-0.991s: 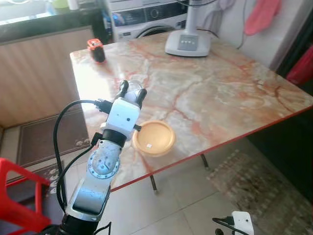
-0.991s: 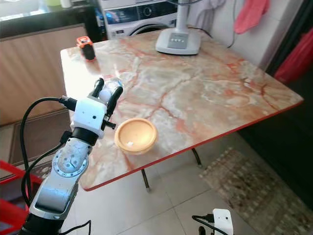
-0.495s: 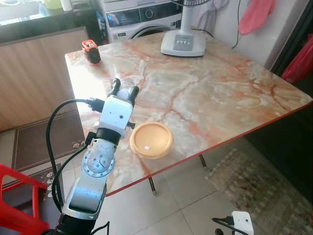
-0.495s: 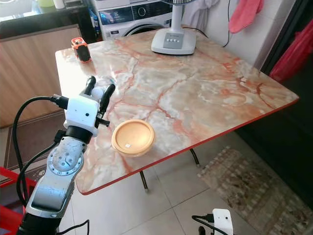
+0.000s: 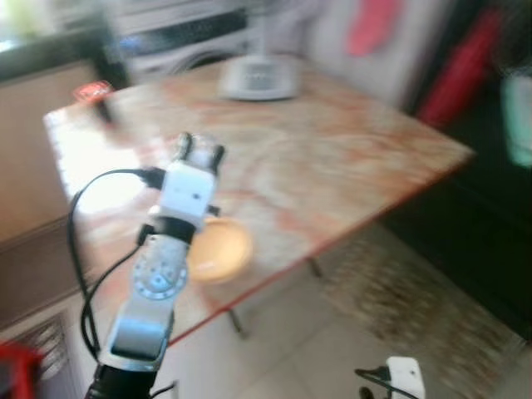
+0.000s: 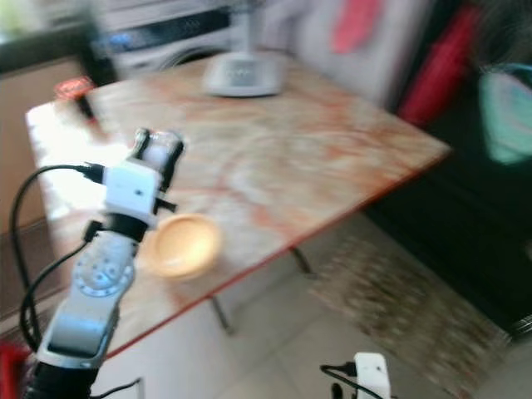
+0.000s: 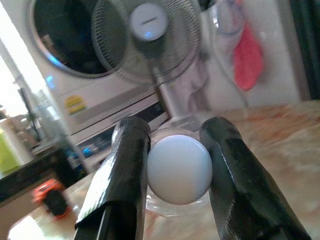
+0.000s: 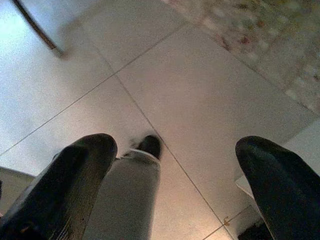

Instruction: Restocking fridge

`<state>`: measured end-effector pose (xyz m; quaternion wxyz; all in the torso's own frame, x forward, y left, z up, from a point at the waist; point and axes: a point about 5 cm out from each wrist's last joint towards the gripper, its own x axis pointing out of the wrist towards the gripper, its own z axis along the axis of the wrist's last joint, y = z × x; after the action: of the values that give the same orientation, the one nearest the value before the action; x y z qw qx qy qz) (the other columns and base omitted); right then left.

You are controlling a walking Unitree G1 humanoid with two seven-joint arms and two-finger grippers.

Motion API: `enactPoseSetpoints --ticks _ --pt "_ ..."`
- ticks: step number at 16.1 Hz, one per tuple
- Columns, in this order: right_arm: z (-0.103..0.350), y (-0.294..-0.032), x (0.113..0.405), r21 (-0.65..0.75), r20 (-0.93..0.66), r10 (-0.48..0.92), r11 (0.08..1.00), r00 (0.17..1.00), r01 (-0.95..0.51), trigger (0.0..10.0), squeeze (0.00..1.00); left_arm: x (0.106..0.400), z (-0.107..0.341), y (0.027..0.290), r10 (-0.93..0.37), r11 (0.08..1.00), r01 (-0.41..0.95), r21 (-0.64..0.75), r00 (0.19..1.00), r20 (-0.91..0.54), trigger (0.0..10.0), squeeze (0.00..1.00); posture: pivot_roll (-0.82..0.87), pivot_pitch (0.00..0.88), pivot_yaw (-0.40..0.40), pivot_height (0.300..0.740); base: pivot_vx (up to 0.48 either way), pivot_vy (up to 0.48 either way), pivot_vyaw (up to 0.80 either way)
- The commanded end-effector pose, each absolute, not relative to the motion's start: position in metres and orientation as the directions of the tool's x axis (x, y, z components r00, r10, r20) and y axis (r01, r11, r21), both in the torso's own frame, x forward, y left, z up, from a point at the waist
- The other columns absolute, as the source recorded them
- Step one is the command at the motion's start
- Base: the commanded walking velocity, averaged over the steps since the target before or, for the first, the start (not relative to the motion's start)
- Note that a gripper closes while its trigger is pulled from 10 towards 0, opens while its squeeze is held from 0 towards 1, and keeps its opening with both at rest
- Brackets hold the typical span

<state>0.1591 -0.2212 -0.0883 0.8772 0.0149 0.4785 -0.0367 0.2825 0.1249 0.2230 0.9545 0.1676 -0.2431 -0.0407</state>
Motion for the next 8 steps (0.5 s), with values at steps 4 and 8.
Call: enactPoseSetpoints --ticks 4,8 --pt "-0.0901 -0.2276 0.1517 -0.024 -0.853 -0.068 0.996 0.517 0.09 10.0 0.0 0.2801 0.2253 0.1158 -0.201 0.935 0.027 0.354 0.862 0.465 10.0 0.0 0.03 0.018 0.034 0.74 0.0 0.0 -0.8" --pt "-0.0899 -0.2275 0.1519 -0.022 -0.853 -0.064 0.996 0.518 0.087 10.0 0.0 0.2802 0.2255 0.1142 -0.206 0.936 0.035 0.351 0.861 0.465 10.0 0.0 0.03 0.017 0.034 0.74 0.0 0.0 -0.8"
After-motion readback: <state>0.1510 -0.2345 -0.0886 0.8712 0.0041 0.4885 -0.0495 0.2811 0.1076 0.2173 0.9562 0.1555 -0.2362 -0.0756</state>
